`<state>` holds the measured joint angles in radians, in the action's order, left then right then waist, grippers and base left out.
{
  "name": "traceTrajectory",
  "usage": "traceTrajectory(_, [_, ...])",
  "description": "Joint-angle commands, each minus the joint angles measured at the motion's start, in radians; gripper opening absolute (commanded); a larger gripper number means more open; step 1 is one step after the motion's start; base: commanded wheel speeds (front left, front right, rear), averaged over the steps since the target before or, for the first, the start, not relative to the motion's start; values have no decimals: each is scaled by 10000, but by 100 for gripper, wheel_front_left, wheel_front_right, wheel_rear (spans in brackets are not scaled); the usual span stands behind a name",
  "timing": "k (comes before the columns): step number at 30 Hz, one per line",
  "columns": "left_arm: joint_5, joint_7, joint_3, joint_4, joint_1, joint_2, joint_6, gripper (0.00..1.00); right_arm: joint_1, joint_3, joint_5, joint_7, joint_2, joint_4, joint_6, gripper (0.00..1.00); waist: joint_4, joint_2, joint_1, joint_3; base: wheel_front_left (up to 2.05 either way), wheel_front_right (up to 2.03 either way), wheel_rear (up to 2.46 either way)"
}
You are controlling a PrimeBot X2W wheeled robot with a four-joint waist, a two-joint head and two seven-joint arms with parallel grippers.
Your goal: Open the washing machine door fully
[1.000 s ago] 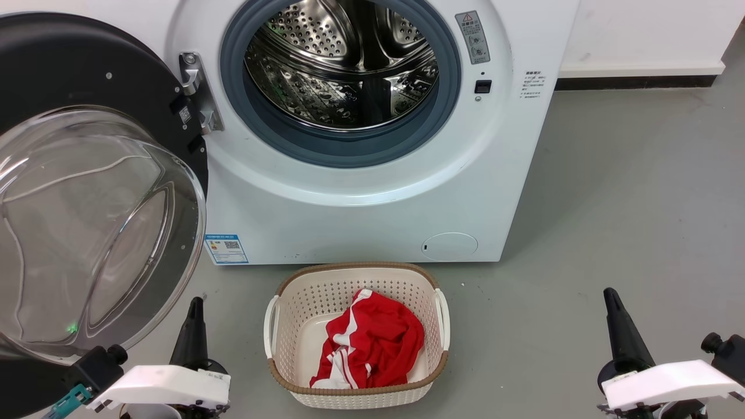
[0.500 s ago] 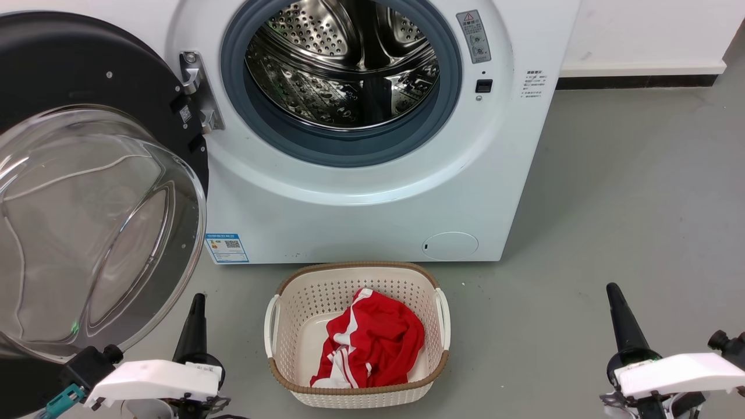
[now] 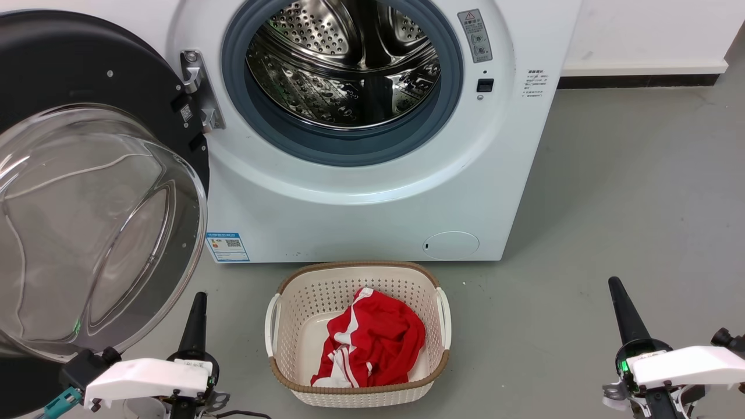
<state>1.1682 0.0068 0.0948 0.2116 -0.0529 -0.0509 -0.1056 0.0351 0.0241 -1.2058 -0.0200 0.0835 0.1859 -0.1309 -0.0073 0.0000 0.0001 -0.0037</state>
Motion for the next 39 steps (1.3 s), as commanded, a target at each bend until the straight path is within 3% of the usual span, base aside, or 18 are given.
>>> traceTrajectory(1, [207,50,19,-45,-269,-13,-43,0,202,40,-233,37,47,-38,1,0,2,0,-1,1,0,0,0])
traceTrajectory(39, [3540,878,176,272,-550,5,-228,0,650,406,-3518,816,-29,449,3,0,54,0,-1,51,0,0,0])
